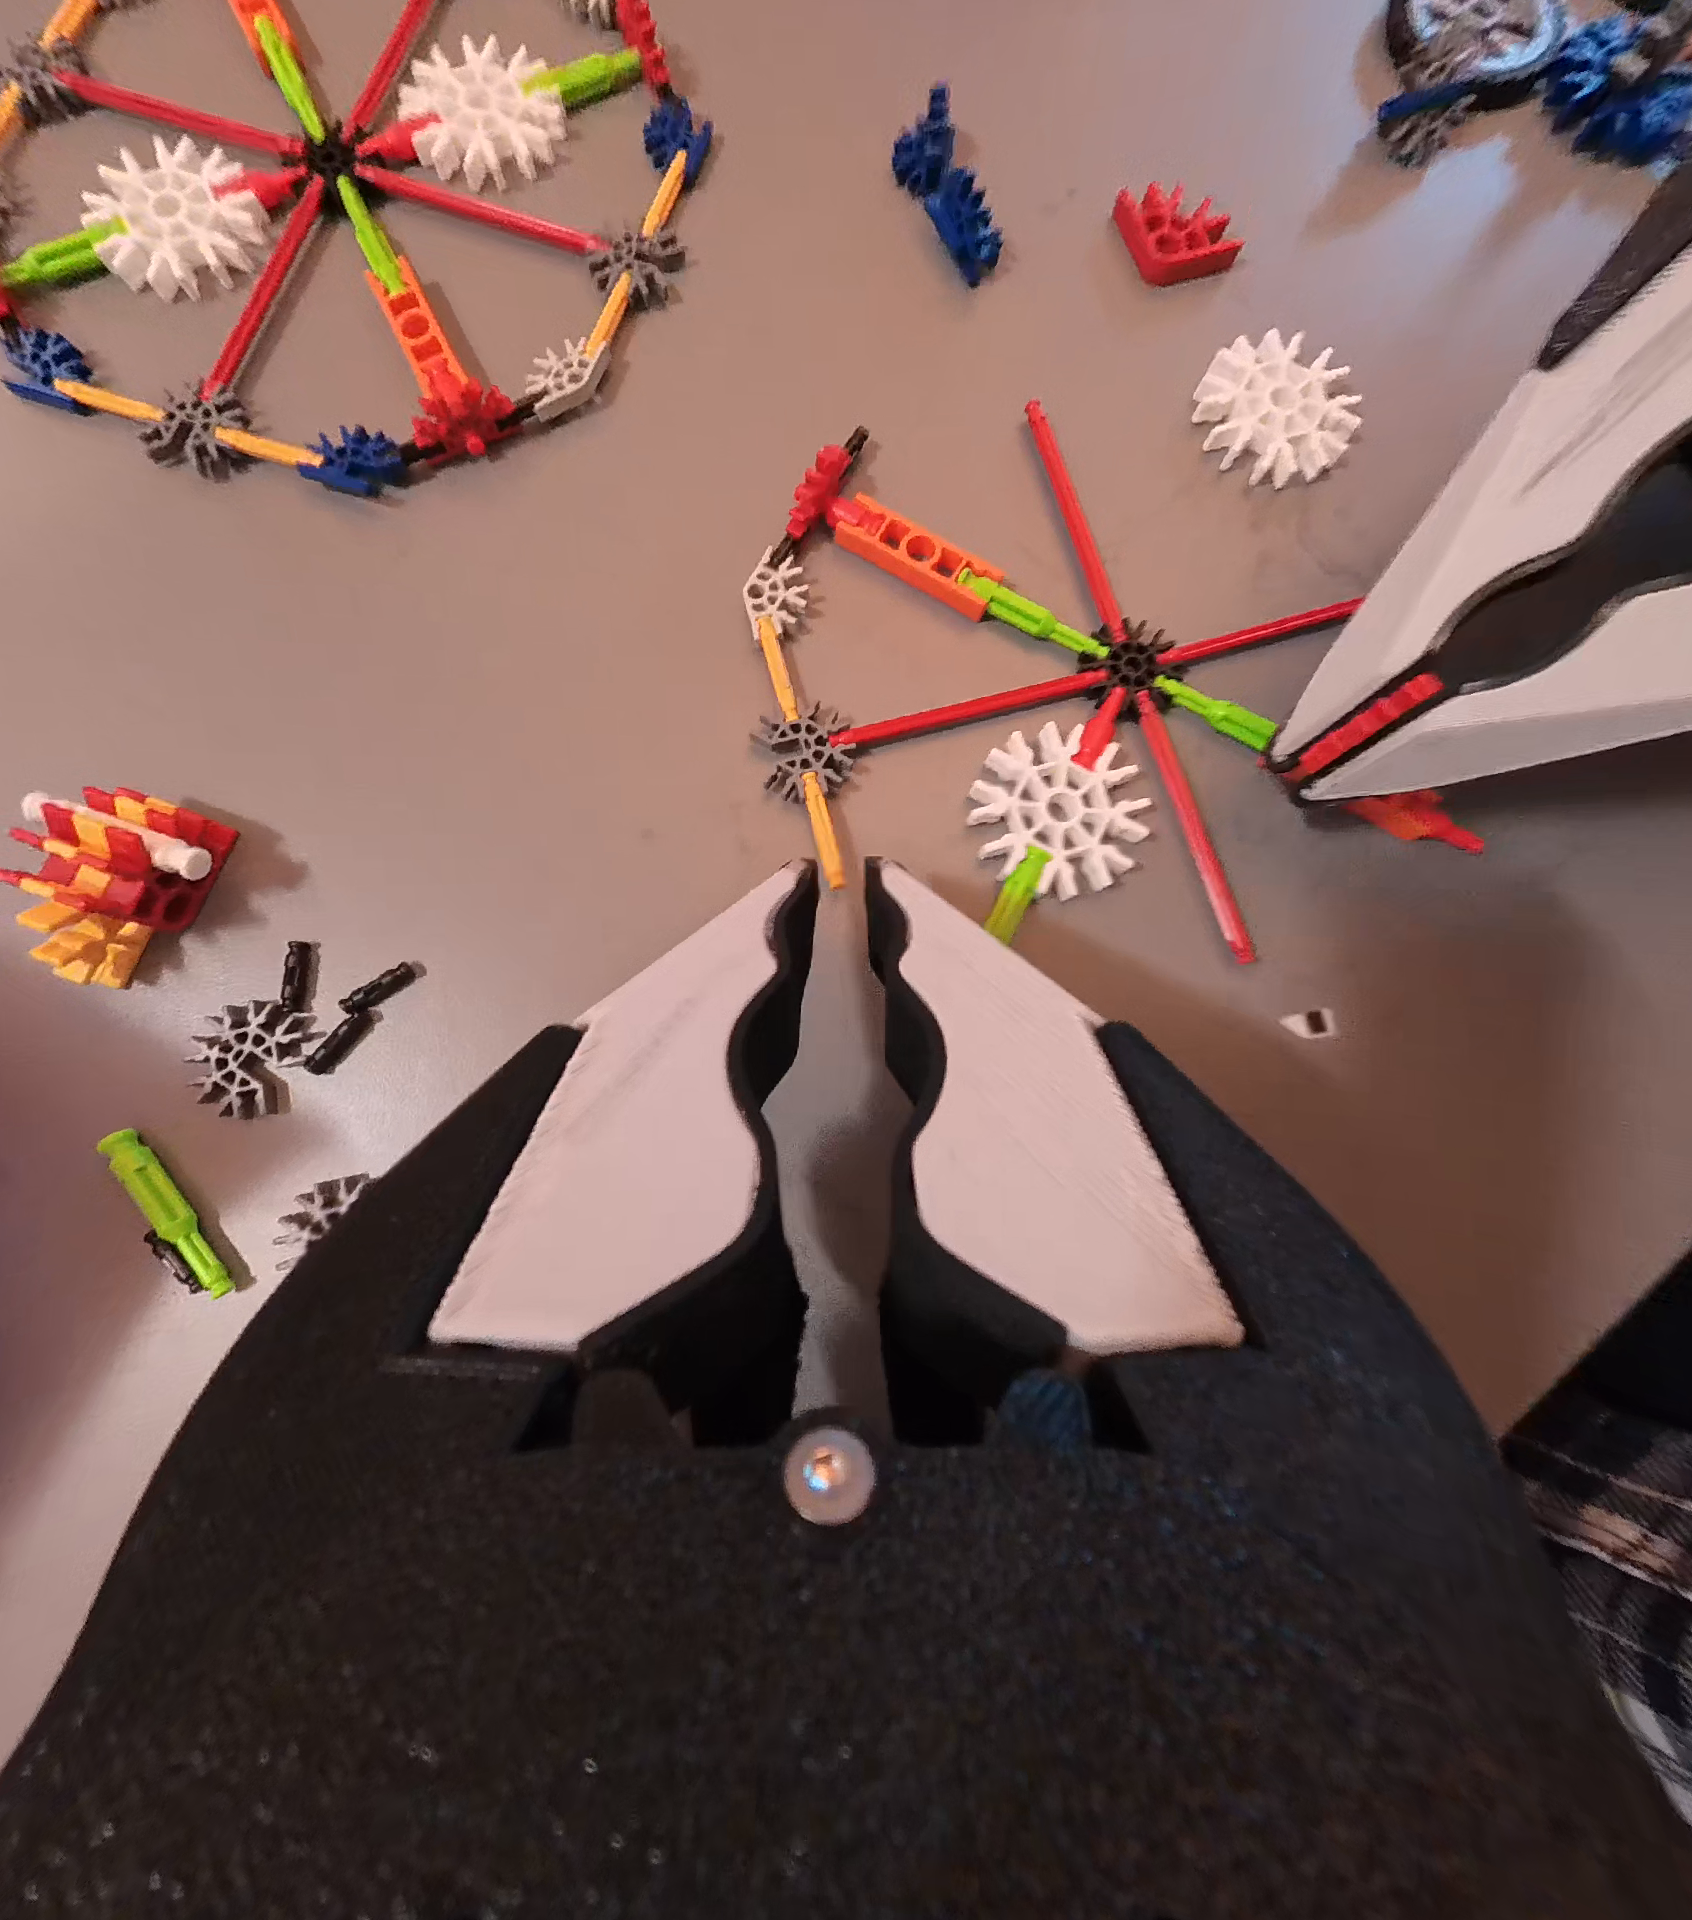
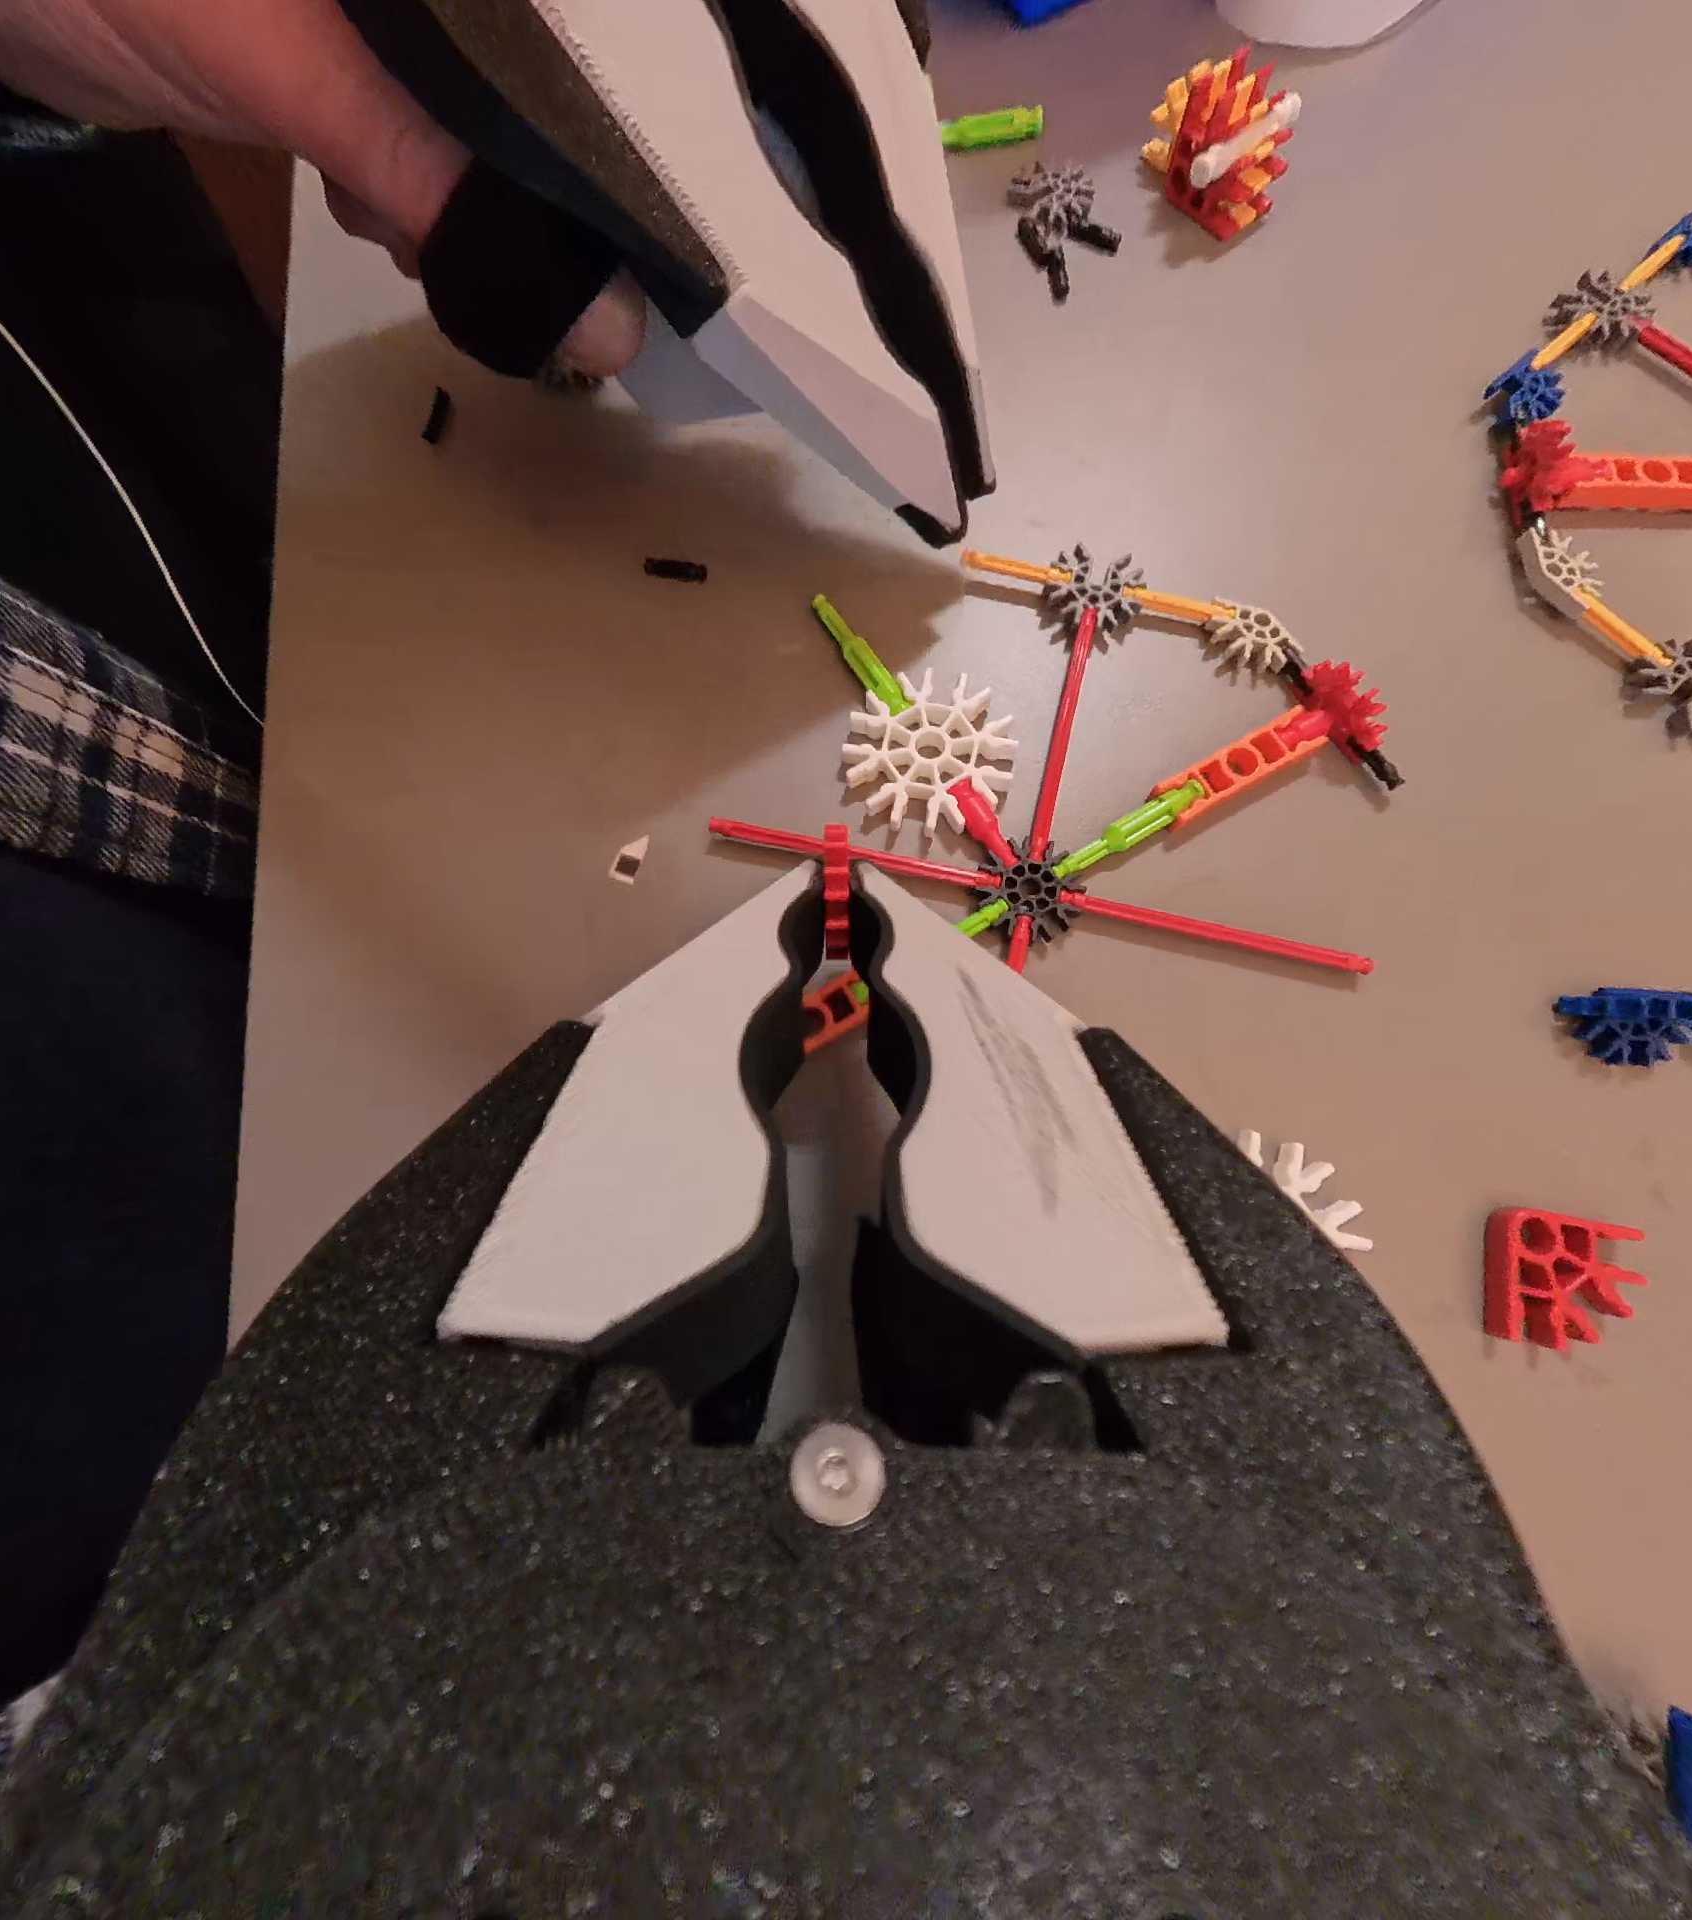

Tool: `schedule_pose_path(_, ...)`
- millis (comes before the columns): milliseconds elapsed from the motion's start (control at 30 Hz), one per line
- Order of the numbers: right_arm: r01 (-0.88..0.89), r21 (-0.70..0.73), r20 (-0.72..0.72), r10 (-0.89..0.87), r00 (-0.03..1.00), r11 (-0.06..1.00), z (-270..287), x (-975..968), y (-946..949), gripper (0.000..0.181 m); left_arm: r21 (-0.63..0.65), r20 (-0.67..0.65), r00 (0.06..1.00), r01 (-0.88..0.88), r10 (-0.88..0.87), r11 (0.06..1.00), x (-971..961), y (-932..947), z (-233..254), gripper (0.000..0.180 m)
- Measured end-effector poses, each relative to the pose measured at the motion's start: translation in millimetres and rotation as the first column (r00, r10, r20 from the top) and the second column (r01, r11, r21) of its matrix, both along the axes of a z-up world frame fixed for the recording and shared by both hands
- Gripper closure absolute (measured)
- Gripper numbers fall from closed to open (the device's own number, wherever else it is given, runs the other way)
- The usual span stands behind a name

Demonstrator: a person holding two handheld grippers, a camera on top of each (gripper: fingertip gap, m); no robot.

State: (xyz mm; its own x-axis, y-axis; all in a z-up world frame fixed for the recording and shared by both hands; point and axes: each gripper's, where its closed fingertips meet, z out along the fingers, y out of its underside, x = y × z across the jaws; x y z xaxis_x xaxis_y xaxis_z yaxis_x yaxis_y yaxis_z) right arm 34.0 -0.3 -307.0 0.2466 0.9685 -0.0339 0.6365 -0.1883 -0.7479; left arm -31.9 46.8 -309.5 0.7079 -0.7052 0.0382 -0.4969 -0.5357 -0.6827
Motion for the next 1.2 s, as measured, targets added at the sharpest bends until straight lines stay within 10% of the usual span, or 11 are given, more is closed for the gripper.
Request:
schedule_pose_path(567, -0.130, -0.002, -0.026, 0.129, 0.991, 0.992, 13, -18, -17, 0.179, 0.183, 0.064, 0.897, 0.419, -0.437, 0.889, 59, -66, 42, 0.171)
schedule_pose_path(1200, -0.195, 0.056, 0.051, 0.192, 0.980, 0.979, 9, -26, -21, 0.167, 0.143, 0.018, 0.921, 0.383, -0.389, 0.913, 45, -62, 25, 0.178)
